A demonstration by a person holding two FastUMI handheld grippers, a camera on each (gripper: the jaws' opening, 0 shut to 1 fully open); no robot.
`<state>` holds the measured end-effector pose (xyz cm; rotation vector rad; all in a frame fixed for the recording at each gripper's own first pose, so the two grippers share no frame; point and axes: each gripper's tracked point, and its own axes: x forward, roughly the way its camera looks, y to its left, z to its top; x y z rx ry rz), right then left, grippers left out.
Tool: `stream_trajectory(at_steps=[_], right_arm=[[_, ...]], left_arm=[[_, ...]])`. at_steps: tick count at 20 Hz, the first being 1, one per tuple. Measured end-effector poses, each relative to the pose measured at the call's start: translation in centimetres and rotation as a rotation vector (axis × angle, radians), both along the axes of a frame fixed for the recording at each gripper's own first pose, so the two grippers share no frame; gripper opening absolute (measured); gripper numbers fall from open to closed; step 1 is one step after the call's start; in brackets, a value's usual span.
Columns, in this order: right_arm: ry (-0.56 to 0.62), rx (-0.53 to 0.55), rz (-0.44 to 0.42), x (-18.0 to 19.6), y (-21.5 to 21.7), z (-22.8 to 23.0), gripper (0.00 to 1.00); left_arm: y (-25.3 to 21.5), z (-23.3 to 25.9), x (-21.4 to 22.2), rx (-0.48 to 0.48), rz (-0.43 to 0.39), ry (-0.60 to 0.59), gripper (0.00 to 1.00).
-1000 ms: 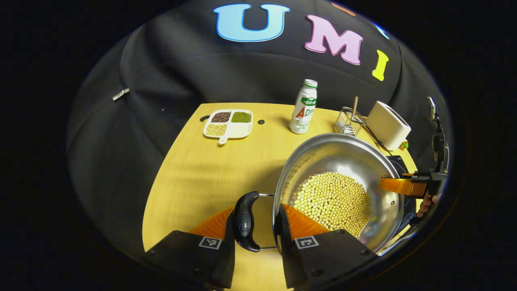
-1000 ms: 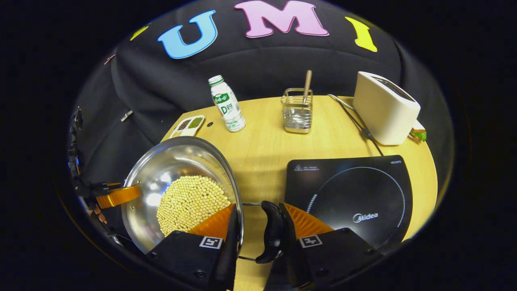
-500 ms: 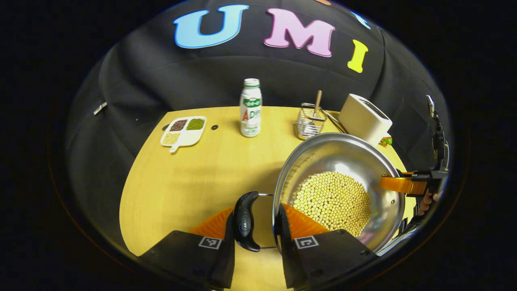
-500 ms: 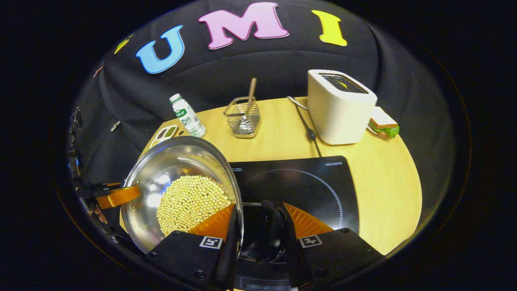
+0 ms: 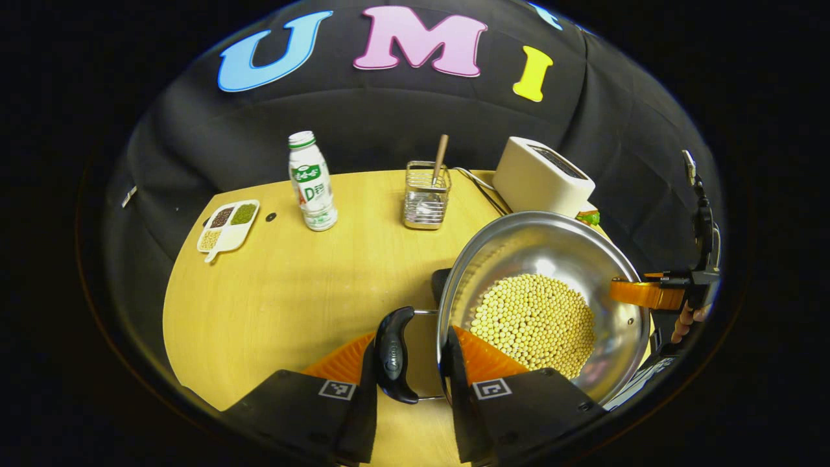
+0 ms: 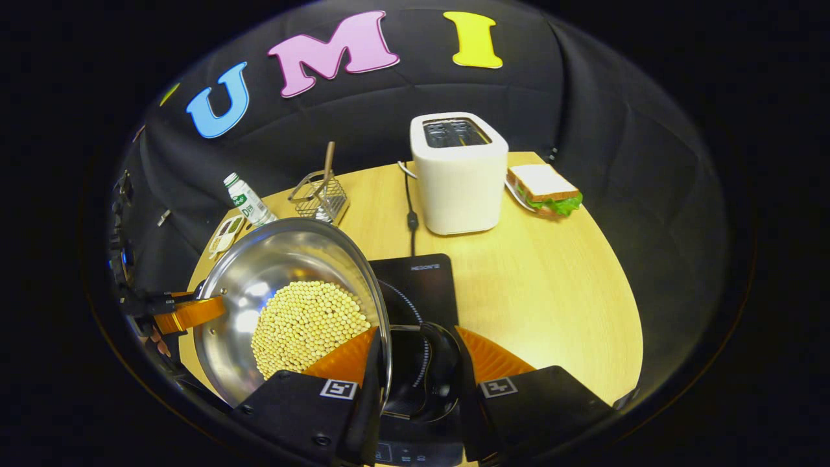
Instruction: First push the handle of the pot to place it horizontally, then grasp the pot with both hands and set it on the induction cooktop.
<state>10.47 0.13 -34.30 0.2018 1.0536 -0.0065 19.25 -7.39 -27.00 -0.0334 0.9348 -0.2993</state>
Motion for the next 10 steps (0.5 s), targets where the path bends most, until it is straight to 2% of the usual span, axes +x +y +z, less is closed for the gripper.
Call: stream_trajectory(at_steps=[8, 9, 10], right_arm=[[0.026, -0.002, -0.025, -0.5, -3.2, -0.6, 0.54], [0.028, -0.007, -0.023, -0.8, -3.4, -0.9, 0.5], [0.035, -0.012, -0.022, -0.9, -3.5, -1.4, 0.54]], left_arm=[[-3.2, -0.8, 0.1, -0.001, -0.023, 0.016, 0.51], [-3.3, -1.1, 0.1, 0.001, -0.024, 0.018, 0.51], [-3.6, -1.7, -0.1, 0.0, -0.025, 0.029, 0.51]])
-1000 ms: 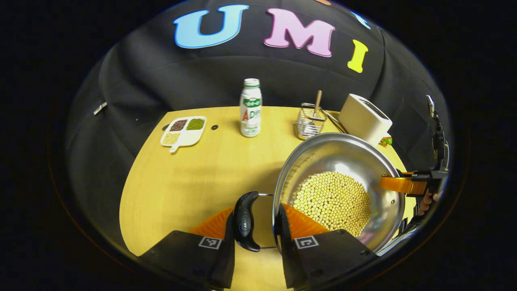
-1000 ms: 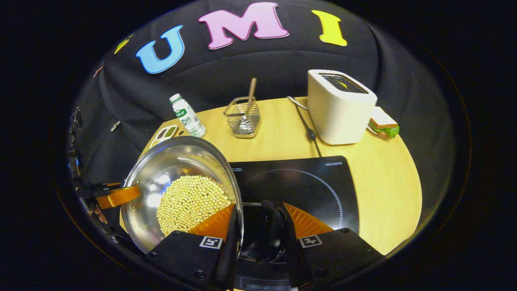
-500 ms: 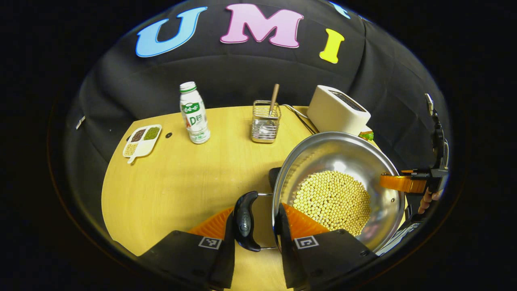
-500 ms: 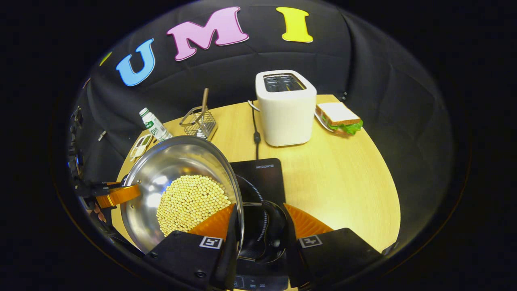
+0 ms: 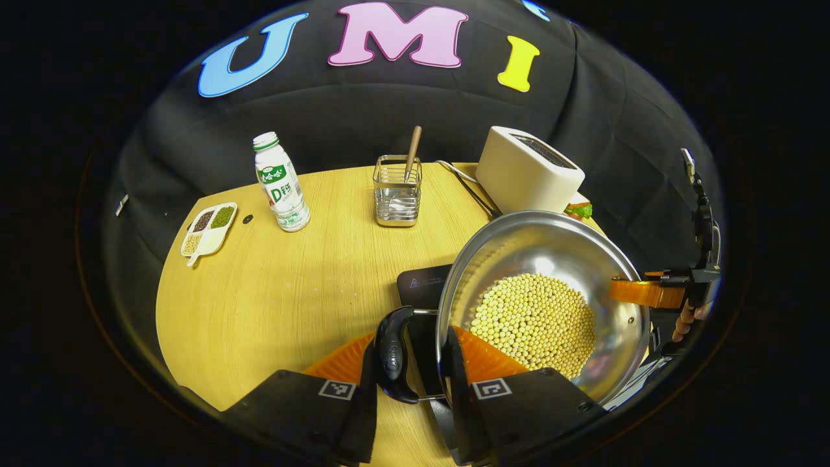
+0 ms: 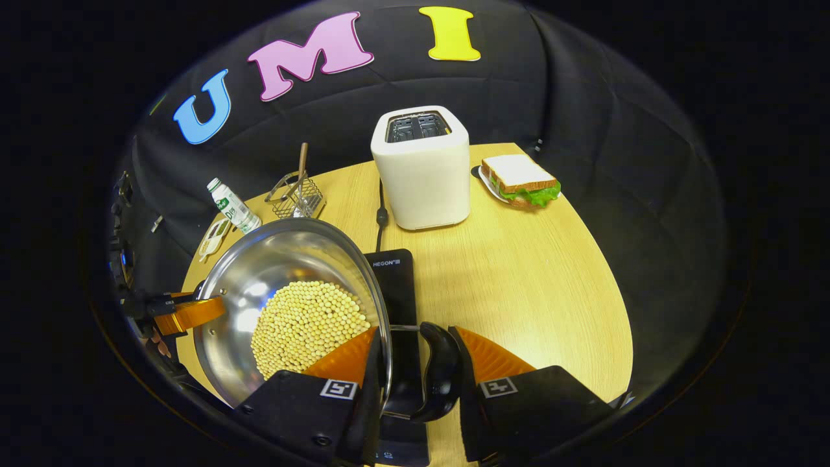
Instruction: First push the handle of the pot to place it horizontally, then grasp the pot with both hands and set it on the induction cooktop.
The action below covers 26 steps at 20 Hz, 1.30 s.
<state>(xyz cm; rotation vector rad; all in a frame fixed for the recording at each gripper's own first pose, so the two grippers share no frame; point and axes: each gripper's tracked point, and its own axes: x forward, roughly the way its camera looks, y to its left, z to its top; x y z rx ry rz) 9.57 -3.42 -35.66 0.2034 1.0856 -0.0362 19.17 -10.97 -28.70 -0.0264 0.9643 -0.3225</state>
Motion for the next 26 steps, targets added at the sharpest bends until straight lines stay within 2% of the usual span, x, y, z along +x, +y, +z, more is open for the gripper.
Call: stream_trajectory(at_steps=[1, 2, 4, 5, 6, 10, 11, 12, 13, 15, 16, 17, 18, 26], right_arm=[[0.01, -0.001, 0.002, -0.1, -0.2, -0.4, 0.5], [0.011, 0.014, 0.001, -0.3, -0.2, -0.4, 0.53], [0.002, 0.019, -0.004, 0.3, 0.1, -0.7, 0.53], [0.002, 0.012, 0.003, 0.3, 0.1, -0.6, 0.5], [0.002, 0.011, 0.005, 0.3, 0.1, -0.7, 0.54], [0.002, 0.019, 0.011, 0.3, 0.1, -0.9, 0.55], [0.0, 0.014, 0.014, 0.4, 0.2, -0.8, 0.52], [0.001, 0.01, 0.02, 0.2, 0.2, -0.8, 0.59], [0.01, 0.017, 0.032, 0.1, 0.5, -0.9, 0.6], [0.027, 0.027, 0.044, -0.3, 1.1, -1.3, 0.71], [0.024, 0.026, 0.045, -0.3, 1.1, -1.3, 0.84], [0.019, 0.022, 0.041, -0.1, 0.9, -1.4, 0.99], [0.007, 0.016, 0.033, 0.1, 0.8, -1.3, 0.99], [-0.091, 0.045, -0.011, 0.8, 0.5, 2.1, 0.99]], left_arm=[[-0.1, -0.5, -0.2, 0.0, -0.001, 0.013, 0.51], [-0.1, 0.2, 0.3, -0.008, 0.001, -0.027, 0.51], [-0.1, -0.3, 0.0, -0.003, 0.001, -0.017, 0.51], [0.0, -0.3, -0.1, 0.0, 0.001, -0.01, 0.51], [-0.1, -0.3, 0.0, -0.006, 0.004, -0.015, 0.51], [0.0, -0.4, -0.1, -0.012, 0.015, -0.015, 0.54], [0.0, -0.4, -0.1, -0.009, 0.014, -0.012, 0.53], [0.1, -0.4, -0.1, -0.01, 0.013, -0.014, 0.57], [-0.1, -0.3, 0.0, -0.017, 0.009, -0.017, 0.57], [0.0, -0.1, 0.2, 0.001, -0.006, -0.056, 0.64], [0.4, 0.4, 0.6, 0.027, -0.01, -0.093, 0.78], [0.9, 0.8, 1.1, 0.061, -0.007, -0.128, 0.88], [1.5, 1.0, 1.2, 0.094, 0.001, -0.154, 0.98], [2.6, 4.2, 1.5, 0.108, 0.065, -0.28, 0.98]])
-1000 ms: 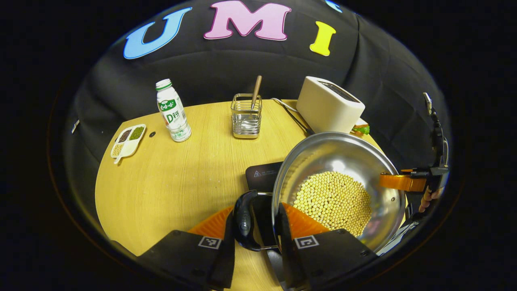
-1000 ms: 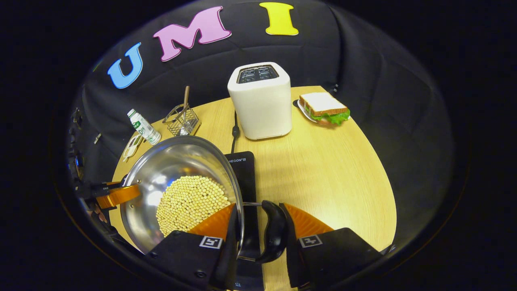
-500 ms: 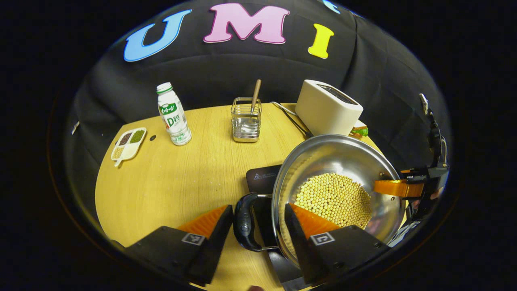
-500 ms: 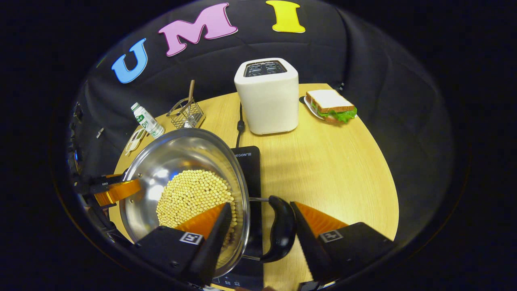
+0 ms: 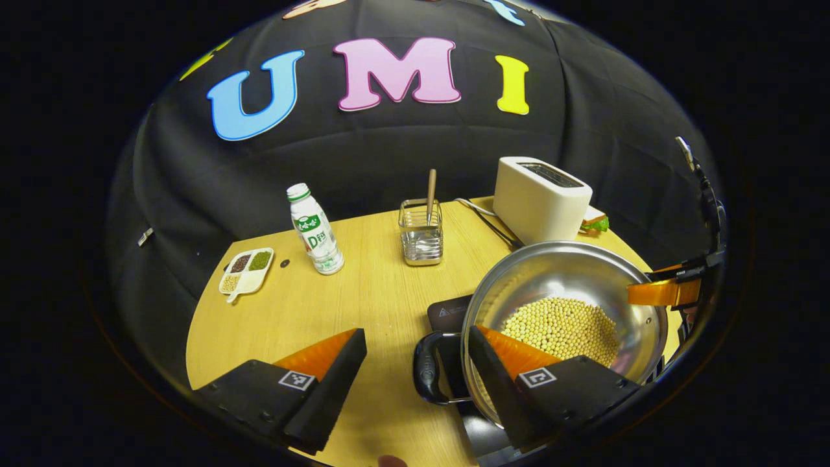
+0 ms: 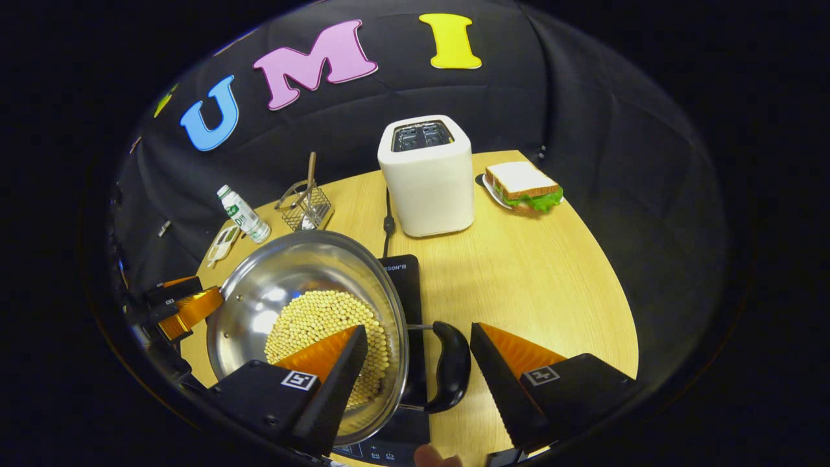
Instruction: First push the handle of the pot to place it horizontally, then grasp the pot with both hands and set it on the induction cooktop.
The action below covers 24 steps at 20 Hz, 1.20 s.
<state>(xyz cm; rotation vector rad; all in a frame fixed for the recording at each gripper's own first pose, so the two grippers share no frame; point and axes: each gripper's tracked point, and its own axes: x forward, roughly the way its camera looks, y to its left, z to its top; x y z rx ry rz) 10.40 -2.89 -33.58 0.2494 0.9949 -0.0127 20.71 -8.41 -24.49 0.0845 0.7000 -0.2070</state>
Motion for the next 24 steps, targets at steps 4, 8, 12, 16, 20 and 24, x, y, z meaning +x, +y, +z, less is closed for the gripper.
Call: stream_trajectory(at_steps=[4, 8, 12, 16, 20, 24], right_arm=[[-0.188, -0.056, -0.025, 1.3, -2.1, 4.6, 0.99], [-0.495, -0.182, -0.036, 1.2, -4.5, 12.1, 0.99], [-0.744, -0.242, -0.069, -0.8, -5.4, 19.0, 0.98], [-0.886, -0.268, -0.104, -4.3, -5.7, 22.8, 0.98], [-0.91, -0.29, -0.104, -6.3, -5.6, 22.8, 0.98], [-0.96, -0.254, -0.107, -6.7, -4.8, 24.5, 0.98]], left_arm=[[0.6, 3.7, -0.6, -0.068, 0.059, -0.135, 0.98], [2.2, 9.1, -2.3, -0.131, 0.137, -0.327, 0.98], [3.8, 12.9, -5.7, -0.183, 0.203, -0.482, 0.99], [4.4, 15.1, -9.7, -0.156, 0.227, -0.601, 0.95], [3.5, 16.4, -13.0, -0.153, 0.225, -0.666, 0.95], [3.9, 18.5, -14.1, -0.129, 0.215, -0.72, 0.92]])
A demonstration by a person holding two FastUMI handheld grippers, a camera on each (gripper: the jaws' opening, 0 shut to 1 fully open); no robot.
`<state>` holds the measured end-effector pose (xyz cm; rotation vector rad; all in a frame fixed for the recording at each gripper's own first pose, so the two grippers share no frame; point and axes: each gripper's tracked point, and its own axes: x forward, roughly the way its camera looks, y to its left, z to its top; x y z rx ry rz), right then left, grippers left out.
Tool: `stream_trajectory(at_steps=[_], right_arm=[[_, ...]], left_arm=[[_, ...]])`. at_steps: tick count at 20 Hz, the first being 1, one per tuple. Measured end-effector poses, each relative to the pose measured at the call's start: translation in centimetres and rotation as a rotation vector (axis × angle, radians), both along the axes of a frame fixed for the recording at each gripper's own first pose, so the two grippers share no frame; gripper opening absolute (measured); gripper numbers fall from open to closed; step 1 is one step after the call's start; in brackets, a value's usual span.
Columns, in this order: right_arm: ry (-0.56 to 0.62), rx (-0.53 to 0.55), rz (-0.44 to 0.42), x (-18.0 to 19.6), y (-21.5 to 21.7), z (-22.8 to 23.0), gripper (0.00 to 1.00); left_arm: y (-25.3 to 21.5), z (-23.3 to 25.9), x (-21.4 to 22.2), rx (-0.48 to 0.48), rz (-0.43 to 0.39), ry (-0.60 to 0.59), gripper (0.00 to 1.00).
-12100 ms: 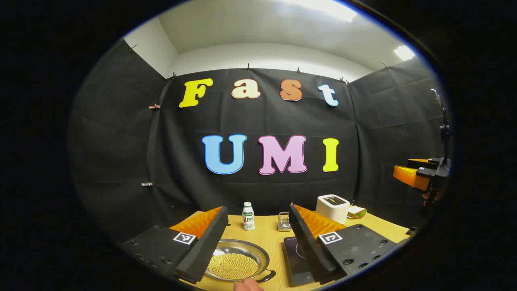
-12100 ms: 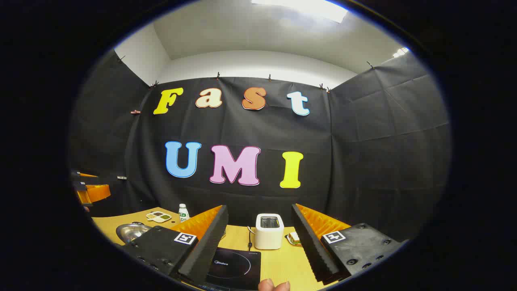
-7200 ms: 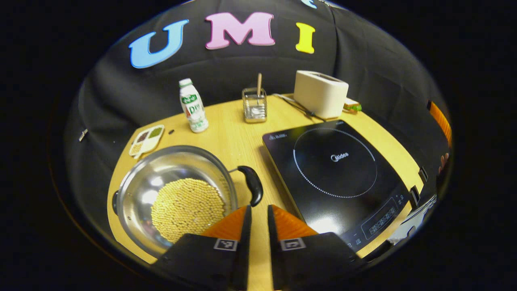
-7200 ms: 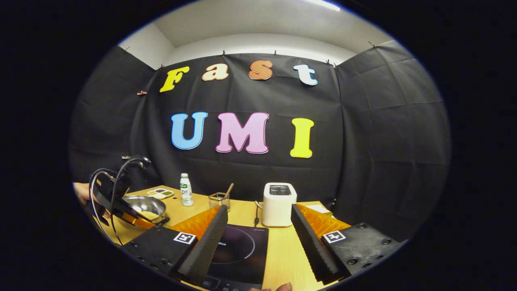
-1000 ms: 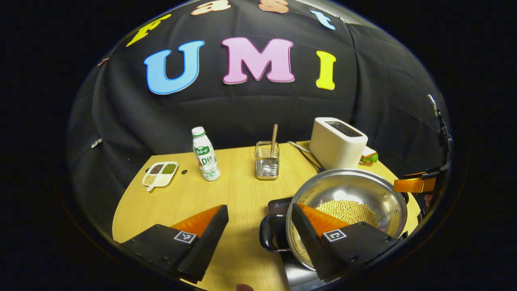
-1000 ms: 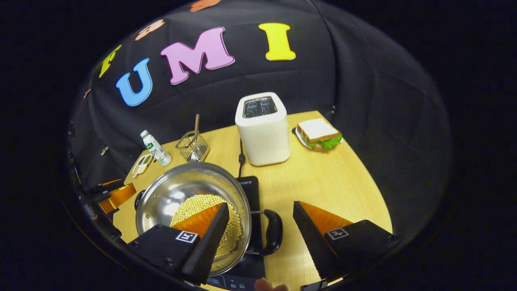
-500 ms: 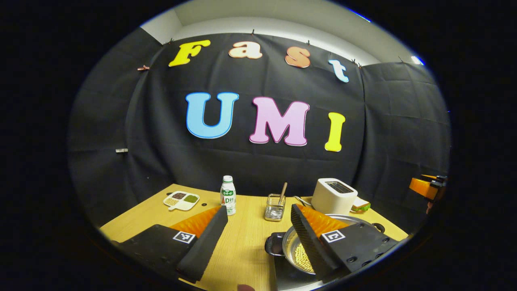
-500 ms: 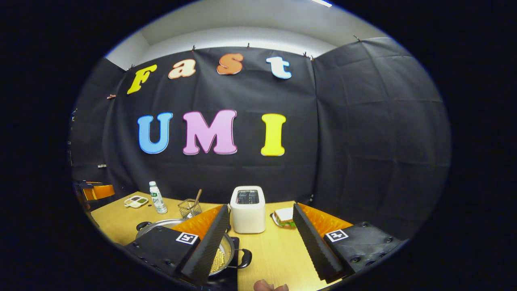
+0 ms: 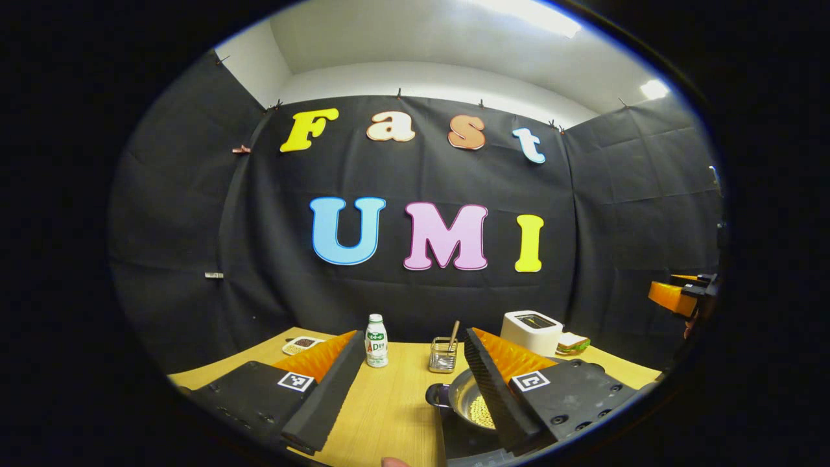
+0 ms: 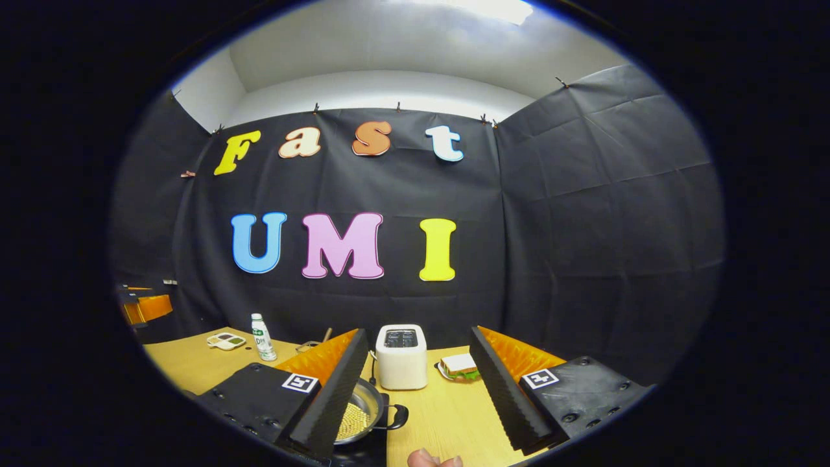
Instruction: First push the handle of the pot to place it horizontally, then grasp the pot with both hands and set it on the induction cooktop.
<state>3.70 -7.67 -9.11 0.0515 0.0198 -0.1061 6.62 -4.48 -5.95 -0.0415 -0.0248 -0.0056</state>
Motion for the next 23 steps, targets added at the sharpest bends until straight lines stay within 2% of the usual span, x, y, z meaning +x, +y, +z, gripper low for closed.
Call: stream_trajectory(at_steps=[1, 10, 19, 20, 23], right_arm=[[-0.001, -0.006, -0.007, 0.0, -0.1, 0.0, 0.98], [0.06, -0.005, 0.011, -0.2, 0.9, -1.7, 0.98], [0.05, 0.014, 0.007, -0.5, 0.2, -1.9, 0.98], [0.047, 0.018, 0.011, -0.6, 0.4, -1.9, 0.98], [0.033, 0.014, 0.007, -0.7, 0.0, -1.6, 0.98]], left_arm=[[0.0, 0.2, -0.2, 0.008, 0.0, -0.002, 0.95], [-0.1, -0.3, -0.2, 0.056, 0.009, 0.021, 0.95], [-0.3, 0.5, -0.5, 0.065, 0.015, 0.003, 0.95], [-0.4, 0.6, -0.5, 0.065, 0.015, -0.001, 0.92], [-0.4, 0.5, -0.6, 0.07, 0.017, 0.002, 0.95]])
